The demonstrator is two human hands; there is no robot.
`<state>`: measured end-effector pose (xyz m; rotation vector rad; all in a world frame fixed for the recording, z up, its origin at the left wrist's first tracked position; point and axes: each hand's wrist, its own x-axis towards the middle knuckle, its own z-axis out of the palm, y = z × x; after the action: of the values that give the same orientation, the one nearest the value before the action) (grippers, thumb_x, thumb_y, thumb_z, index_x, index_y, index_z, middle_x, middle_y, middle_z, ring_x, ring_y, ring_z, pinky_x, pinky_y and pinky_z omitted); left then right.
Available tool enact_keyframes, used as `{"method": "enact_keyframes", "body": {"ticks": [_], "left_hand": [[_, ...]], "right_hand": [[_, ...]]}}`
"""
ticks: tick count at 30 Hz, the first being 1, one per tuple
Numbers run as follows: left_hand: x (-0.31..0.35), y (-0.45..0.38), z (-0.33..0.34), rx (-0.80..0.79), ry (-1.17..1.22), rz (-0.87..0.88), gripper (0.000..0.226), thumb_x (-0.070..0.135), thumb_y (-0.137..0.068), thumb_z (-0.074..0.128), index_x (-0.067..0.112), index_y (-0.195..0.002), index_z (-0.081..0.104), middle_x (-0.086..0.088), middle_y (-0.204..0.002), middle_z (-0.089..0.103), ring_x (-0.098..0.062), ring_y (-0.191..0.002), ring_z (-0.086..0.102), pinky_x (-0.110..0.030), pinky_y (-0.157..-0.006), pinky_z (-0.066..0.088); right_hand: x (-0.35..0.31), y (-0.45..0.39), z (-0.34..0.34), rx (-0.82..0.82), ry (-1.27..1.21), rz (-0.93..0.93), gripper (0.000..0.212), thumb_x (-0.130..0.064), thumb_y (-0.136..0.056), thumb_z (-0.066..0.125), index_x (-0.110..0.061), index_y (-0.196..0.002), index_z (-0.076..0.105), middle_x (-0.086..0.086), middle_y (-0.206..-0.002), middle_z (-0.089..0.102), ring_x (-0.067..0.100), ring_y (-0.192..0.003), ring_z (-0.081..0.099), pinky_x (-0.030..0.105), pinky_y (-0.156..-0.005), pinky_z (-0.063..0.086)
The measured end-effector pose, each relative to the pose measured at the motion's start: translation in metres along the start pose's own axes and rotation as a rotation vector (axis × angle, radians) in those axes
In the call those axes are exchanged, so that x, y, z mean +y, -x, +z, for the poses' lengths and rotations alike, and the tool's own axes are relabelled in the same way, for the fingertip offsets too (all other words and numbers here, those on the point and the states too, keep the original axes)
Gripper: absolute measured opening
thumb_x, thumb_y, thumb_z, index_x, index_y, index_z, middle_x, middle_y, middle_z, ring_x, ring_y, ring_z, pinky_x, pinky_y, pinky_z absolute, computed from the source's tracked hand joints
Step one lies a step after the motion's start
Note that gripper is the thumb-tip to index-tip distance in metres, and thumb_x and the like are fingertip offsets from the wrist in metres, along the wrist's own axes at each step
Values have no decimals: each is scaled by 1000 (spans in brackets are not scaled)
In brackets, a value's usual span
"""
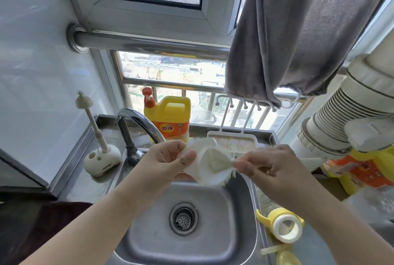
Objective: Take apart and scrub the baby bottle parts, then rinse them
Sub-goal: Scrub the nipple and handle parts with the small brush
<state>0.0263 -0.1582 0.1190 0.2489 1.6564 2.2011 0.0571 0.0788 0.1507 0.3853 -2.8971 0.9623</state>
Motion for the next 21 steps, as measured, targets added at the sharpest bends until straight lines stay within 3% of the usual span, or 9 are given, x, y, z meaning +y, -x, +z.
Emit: {"method": "enact_keyframes", "body": {"ticks": [2,4,5,7,10,15,20,21], "left_hand": [[-1,-1,-2,-6,68,-22,43,44,-52,88,10,-72,71,-10,-75,66,-20,-73,68,-32,-65,58],[-1,-1,-2,-11,98,-39,27,33,-65,83,11,-73,71,-11,-77,66,-20,-74,67,-33,-65,58],[0,-1,0,-15,103,-49,14,26,-73,74,12,-72,71,-10,-77,66,-20,-74,66,-33,-66,58],[3,-1,2,-21,117,-70,13,16,-78,59,11,-71,69,-11,-78,65,-20,-74,66,-34,-66,58],[6,-1,3,-17,165,-90,13,12,-84,60,2,-77,60,-12,-82,64,-23,-80,66,-35,-67,59],[9,1,1,-38,147,-123,14,8,-81,61,-3,-89,57,-15,-89,67,-26,-85,68,-39,-74,59],[8,3,7,5,30,-82,25,17,-73,62,-1,-90,66,-16,-89,70,-26,-85,68,-34,-73,59],[7,3,8,11,28,-72,24,18,-74,62,0,-89,68,-16,-88,70,-25,-83,68,-33,-72,59]], "right_hand": [[5,2,-2,73,-26,41,43,-72,-78,35,-43,-71,65,-16,-57,56,1,-57,51,17,-60,28],[5,4,-3,79,-54,51,41,-72,-78,35,-45,-69,64,-19,-53,53,1,-54,50,11,-56,30],[4,5,-1,38,-44,26,35,-71,-79,36,-50,-69,62,-22,-55,55,0,-57,53,11,-60,33],[4,5,1,7,-6,-4,33,-72,-81,35,-53,-73,62,-19,-60,58,2,-62,54,13,-69,32],[11,2,-3,112,-30,53,47,-68,-84,40,-33,-76,71,-11,-57,57,4,-54,50,14,-56,28],[4,2,4,18,-7,-2,26,-70,-80,36,-61,-71,58,-19,-54,54,5,-58,52,25,-70,29],[-1,3,8,-29,34,-1,27,-72,-80,33,-62,-74,57,-25,-64,58,3,-71,55,28,-79,33],[0,4,6,-14,21,7,29,-72,-82,34,-59,-75,60,-24,-63,58,3,-69,55,26,-76,33]]}}
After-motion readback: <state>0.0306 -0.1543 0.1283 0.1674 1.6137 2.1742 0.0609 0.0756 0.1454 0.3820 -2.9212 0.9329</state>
